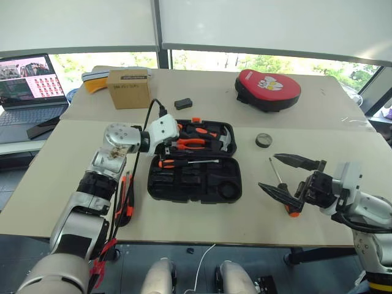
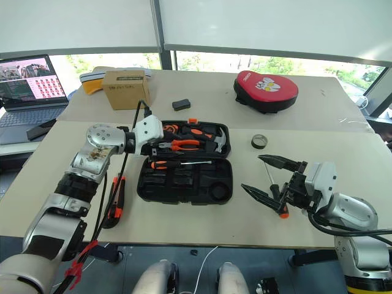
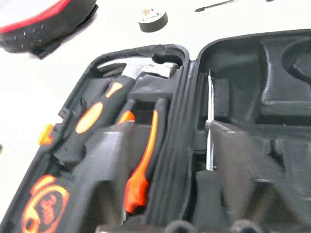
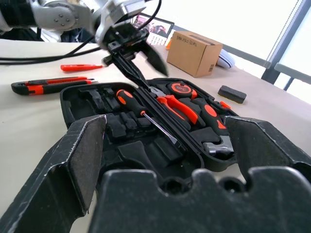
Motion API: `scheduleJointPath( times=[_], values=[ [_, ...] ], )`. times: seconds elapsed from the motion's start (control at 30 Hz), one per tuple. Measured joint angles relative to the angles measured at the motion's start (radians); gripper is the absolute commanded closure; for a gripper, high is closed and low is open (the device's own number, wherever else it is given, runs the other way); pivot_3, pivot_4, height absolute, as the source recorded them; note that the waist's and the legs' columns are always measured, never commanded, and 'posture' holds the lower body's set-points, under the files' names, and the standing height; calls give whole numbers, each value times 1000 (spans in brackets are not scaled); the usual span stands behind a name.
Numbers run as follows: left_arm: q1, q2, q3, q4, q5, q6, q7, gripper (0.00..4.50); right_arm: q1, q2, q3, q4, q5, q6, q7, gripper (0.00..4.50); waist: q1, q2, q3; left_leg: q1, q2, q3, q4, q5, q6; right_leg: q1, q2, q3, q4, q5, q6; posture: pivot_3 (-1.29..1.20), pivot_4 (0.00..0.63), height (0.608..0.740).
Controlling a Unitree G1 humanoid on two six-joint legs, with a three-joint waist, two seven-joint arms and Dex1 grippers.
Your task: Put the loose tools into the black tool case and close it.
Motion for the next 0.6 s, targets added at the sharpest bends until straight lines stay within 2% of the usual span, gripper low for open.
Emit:
scheduleJointPath(
  times=[0.1,0.13,0.27,0.6],
  values=[
    [36,-22,0,1,0,42,22,4353,-5,3,7,0,-1,5,-5,0,3,0,0,0,-1,0,0,0,0,0,-1,0,0,0,0,0,150,740],
    [44,-26,-1,2,0,44,26,4442,-6,3,7,0,-1,6,-7,0,3,0,0,0,-1,0,0,0,0,0,-1,0,0,0,0,0,150,740],
    [72,-58,-21,8,19,44,52,4442,-16,3,9,0,0,13,-9,0,2,0,0,0,-1,0,0,0,0,0,-1,0,0,0,0,0,150,740],
    [64,-67,-60,11,66,89,86,4442,-23,6,12,-8,-1,19,-19,0,3,0,0,4,-1,-1,0,0,0,5,-1,0,0,0,0,0,150,740]
  ],
)
